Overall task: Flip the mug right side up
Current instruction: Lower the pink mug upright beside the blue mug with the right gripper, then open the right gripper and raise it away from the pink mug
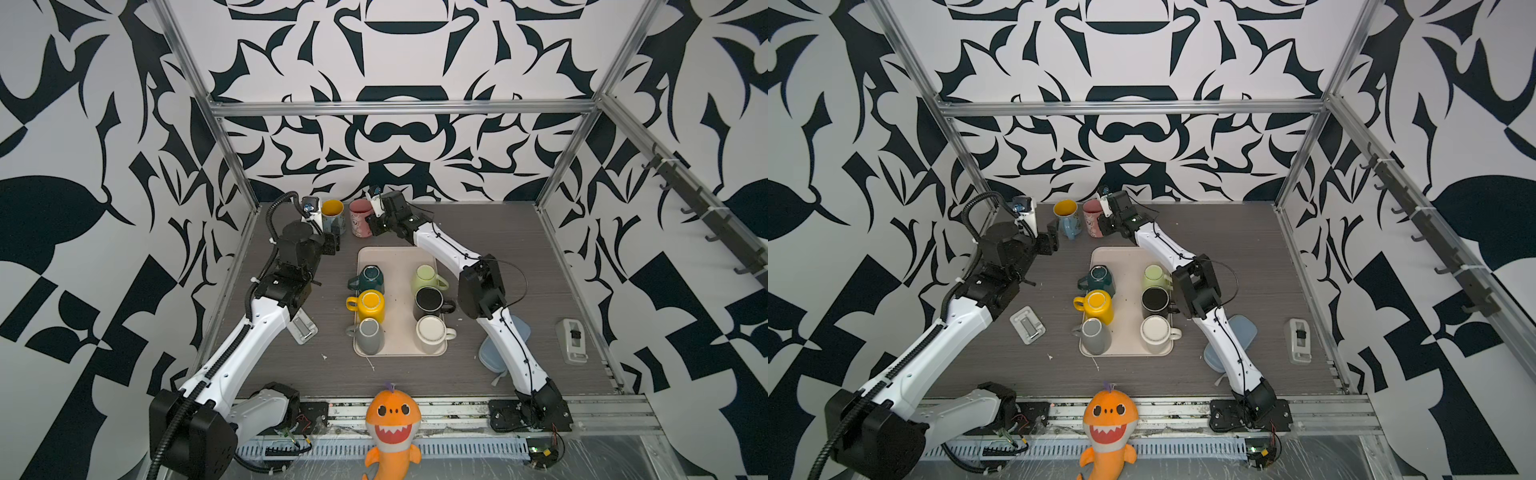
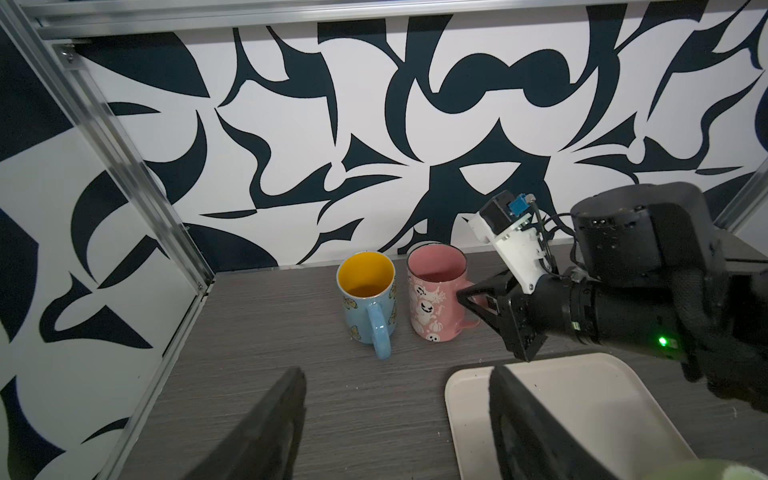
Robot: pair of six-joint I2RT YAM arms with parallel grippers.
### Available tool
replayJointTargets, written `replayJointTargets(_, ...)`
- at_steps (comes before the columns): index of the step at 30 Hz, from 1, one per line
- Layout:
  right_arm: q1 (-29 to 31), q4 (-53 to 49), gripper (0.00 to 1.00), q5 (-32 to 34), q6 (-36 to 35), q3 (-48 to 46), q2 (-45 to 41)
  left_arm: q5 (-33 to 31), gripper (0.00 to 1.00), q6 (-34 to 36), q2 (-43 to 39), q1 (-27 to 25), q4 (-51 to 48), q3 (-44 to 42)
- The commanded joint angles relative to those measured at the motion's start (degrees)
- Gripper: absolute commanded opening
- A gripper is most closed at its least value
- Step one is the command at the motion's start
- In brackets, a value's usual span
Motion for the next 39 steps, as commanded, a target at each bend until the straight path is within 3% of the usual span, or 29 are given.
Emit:
replayJointTargets(1, 0.9, 4.7, 0.0, 0.9, 1.2, 1.7, -2.4, -0.1, 0.72, 0.0, -1.2, 0.3, -0.5, -0.8)
replayJointTargets(3, 1.0, 4.7, 0.0, 0.9, 1.8, 1.0, -2.6, -0.1, 0.72, 0.0, -1.3, 0.3, -0.6, -0.9)
replayJointTargets(27, 2.4, 5.8, 0.44, -1.6, 9.5, -10.0, -9.8, 0.5, 0.72, -2.1, -5.2, 0.3, -2.8, -3.7)
replayJointTargets(33, 2.4, 8.5, 0.49, 1.0, 9.2, -20.7, -19.2, 3.1, 0.71, -14.8, -2.1, 0.3, -13.3, 2.6)
replayJointTargets(39, 2.2, 9.1, 0.52, 8.2, 8.8, -33.4, -31.3, 6.0, 0.71, -33.4, 4.3, 0.4, -27.3, 10.3)
